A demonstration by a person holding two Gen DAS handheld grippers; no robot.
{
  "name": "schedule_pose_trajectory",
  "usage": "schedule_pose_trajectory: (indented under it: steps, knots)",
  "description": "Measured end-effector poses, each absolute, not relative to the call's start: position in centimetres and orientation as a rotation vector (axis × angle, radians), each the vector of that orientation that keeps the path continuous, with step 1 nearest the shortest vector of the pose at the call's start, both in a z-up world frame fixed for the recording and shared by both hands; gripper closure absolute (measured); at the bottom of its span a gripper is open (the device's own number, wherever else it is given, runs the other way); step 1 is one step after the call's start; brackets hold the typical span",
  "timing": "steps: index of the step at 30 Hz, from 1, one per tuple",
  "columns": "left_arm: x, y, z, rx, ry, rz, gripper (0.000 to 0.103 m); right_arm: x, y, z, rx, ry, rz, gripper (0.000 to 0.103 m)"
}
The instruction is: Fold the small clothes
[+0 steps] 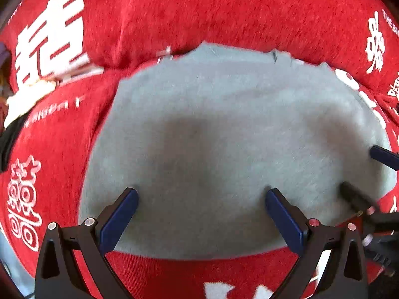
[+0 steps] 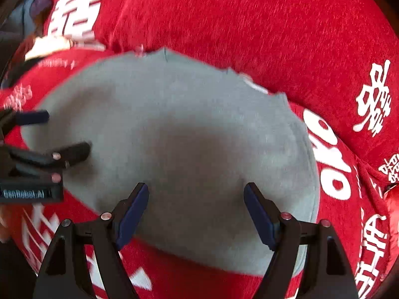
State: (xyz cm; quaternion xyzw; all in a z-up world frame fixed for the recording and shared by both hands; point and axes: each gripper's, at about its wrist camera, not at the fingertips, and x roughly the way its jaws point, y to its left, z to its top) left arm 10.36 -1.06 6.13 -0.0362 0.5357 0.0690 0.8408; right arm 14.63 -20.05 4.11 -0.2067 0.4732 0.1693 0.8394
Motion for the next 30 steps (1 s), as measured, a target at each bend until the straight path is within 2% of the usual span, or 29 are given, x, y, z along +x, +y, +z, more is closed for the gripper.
schedule_pose_trajectory:
  steps: [6,11,16,22,30]
  knots:
    - [9.1,2.2,5.3,-0.132,1.142,0.146,0.000,16.4,-30.7,3.9,-0.148,1.070,0.243,0.022]
    - [8.3,2.2,5.5,-0.119,1.142,0.162,0.000,16.1,-34.8,4.1,-0.081,1.123,0.160,0.019]
    - [7.8,1.9,6.9,-0.098,1.116,0.170,0.000,14.4,-34.2,6.3,-0.105,1.066,0.150,0.019]
    - [9.1,1.7,7.9,-0.104,1.087,0.162,0.000,14.8,-29.2,7.7,-0.189,0.999,0.231,0.019]
    - [15.6,2.2,5.5,-0.162,1.143,0.197,0.000,21.1,-23.5,4.0,-0.233,1.091,0.244,0.019]
